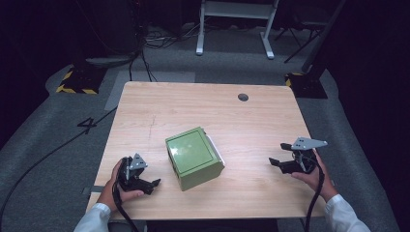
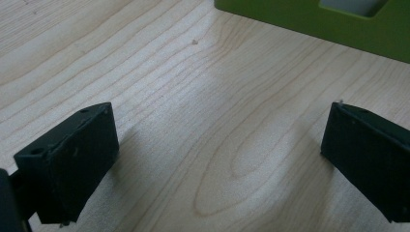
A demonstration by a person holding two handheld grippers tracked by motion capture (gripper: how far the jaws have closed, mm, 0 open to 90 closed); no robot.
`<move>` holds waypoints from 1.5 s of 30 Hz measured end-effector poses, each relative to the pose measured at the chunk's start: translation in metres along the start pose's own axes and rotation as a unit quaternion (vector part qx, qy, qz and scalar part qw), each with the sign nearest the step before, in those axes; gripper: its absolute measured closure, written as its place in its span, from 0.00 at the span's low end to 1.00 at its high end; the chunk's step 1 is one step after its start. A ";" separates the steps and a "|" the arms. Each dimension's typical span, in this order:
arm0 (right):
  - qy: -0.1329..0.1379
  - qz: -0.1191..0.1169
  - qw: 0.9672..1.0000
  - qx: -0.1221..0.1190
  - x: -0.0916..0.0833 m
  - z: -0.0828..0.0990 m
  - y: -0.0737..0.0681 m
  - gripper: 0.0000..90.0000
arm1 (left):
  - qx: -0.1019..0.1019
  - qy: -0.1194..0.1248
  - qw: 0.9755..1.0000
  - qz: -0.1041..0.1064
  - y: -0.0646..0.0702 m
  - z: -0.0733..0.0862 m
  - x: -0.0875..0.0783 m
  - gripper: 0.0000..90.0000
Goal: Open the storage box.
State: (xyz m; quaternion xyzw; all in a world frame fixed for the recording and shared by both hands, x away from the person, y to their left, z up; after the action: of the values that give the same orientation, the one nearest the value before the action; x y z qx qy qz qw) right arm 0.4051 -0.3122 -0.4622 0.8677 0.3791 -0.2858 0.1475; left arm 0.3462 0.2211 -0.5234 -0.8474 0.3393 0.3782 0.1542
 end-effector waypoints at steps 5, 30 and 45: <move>0.016 -0.032 0.999 -0.021 0.015 -0.030 -0.013 0.22 | -0.002 0.000 1.000 -0.002 0.000 0.000 0.000 0.00; 0.018 -0.103 0.993 -0.057 0.090 -0.092 -0.073 0.33 | -0.004 0.001 1.000 -0.002 0.001 -0.001 0.001 0.00; 0.000 -0.108 0.992 -0.061 0.118 -0.099 -0.088 0.38 | -0.003 0.001 1.000 -0.001 0.001 -0.001 0.001 0.00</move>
State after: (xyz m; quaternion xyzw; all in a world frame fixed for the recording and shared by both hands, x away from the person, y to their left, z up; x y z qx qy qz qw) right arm 0.4426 -0.1384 -0.4593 0.8111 0.4874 -0.2759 0.1686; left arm 0.3470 0.2195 -0.5235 -0.8487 0.3370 0.3782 0.1519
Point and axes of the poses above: each handheld gripper's, and its own axes: x roughly forward along the jaws, z roughly out of its underside, y roughly to its right, the point moved 2 cm from there along x, roughly forward along the jaws, and after that the axes turned 1 degree about x, right-handed, at the moved point
